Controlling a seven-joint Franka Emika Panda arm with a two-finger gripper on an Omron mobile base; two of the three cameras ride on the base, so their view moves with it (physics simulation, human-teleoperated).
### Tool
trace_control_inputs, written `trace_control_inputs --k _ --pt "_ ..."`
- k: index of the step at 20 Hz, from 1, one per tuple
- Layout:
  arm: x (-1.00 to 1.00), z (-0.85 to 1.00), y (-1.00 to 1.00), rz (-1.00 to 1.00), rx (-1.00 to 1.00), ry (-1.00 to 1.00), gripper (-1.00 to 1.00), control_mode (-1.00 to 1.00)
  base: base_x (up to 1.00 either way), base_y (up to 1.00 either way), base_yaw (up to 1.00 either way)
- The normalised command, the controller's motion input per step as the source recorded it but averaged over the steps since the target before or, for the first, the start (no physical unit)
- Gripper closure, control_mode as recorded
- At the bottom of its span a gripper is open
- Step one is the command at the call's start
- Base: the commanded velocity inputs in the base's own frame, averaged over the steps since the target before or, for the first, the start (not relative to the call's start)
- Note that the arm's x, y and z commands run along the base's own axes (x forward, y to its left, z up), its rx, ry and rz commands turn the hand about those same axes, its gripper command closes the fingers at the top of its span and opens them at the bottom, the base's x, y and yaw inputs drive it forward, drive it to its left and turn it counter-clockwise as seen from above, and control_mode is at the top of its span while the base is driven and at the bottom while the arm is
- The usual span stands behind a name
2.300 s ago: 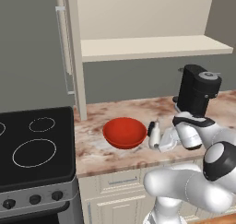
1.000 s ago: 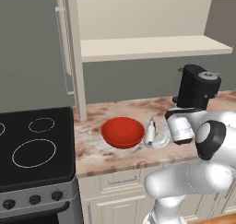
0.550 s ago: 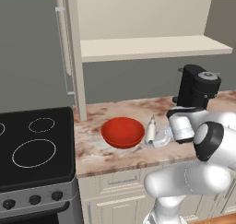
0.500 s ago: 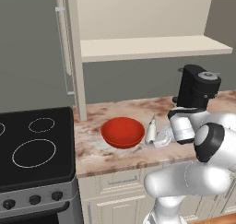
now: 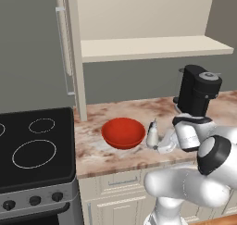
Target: Retrieve the bottle and the shaker from the cabinet and place them next to the mixing bowl on the counter. Then add garlic from the fridge to the mixing bowl.
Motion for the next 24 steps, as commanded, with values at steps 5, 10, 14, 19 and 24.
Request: trace_control_inputs --k 5,10,14,19,24 --pt "-0.22 0.27 -0.16 -0.02 0.00 0.00 -1.00 -1.00 0.00 0.00 0.00" --pt "-0.22 0.84 -0.23 -0.06 0.00 0.02 -1.00 -1.00 0.00 0.00 0.00" --pt "-0.10 0.80 -0.04 -0.06 0.00 0.16 -1.00 -1.00 0.00 0.00 0.00" --pt "0.00 0.63 0.35 -0.10 -0.10 0.35 -1.00 -1.00 0.00 0.00 0.00" --pt "0.00 0.61 0.57 -0.18 -0.19 0.27 -1.00 -1.00 0.00 0.00 0.00"
